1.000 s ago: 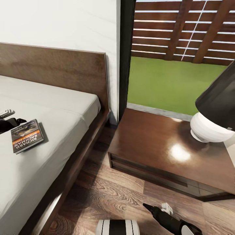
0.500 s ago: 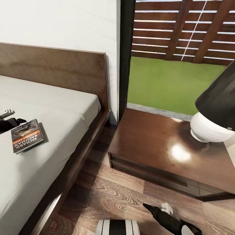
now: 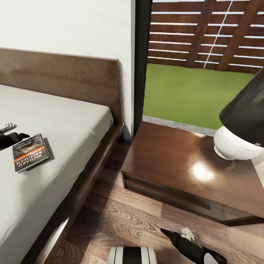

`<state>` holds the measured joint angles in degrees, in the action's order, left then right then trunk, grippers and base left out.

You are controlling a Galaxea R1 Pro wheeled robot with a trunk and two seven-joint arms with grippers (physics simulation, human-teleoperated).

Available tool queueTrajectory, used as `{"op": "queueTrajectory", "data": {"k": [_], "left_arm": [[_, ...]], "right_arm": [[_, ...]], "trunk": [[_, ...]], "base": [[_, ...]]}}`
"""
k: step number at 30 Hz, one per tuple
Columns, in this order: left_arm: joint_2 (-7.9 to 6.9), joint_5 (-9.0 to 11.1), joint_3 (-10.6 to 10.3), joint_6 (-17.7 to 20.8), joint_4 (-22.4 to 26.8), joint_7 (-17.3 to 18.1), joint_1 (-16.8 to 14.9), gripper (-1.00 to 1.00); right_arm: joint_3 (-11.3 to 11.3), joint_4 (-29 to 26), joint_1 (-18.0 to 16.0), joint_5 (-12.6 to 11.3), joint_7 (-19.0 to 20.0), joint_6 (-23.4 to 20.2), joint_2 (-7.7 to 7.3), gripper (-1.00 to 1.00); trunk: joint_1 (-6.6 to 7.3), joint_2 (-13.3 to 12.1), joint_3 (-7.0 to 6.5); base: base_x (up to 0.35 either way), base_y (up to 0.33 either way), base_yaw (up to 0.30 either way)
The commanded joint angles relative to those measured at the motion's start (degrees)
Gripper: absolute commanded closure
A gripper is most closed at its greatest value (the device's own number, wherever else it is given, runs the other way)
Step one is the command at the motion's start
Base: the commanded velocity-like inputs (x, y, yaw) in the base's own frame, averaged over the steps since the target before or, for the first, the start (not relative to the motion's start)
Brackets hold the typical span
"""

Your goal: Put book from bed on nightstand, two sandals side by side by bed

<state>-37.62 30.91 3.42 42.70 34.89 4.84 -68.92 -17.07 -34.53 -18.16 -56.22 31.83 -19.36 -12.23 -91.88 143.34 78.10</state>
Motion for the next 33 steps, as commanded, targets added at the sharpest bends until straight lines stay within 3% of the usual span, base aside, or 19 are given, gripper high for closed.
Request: {"op": "queueTrajectory", "data": {"k": [1, 33], "left_arm": [[0.03, -0.5, 0.2, 0.5, -1.2, 0.1, 0.0, -1.0], [0.0, -0.5, 0.1, 0.5, -1.0, 0.2, 0.0, -1.0]], "right_arm": [[-0.2, 0.0, 0.0, -0.6, 0.0, -0.2, -0.07, -1.0], [-0.2, 0.0, 0.0, -0.6, 0.0, -0.2, -0.04, -1.0]], "trunk": [[0.0, 0.0, 0.05], [0.0, 0.0, 0.05]], "base": [[0.0, 0.0, 0.0], [-0.043, -0.049, 0.0]]}}
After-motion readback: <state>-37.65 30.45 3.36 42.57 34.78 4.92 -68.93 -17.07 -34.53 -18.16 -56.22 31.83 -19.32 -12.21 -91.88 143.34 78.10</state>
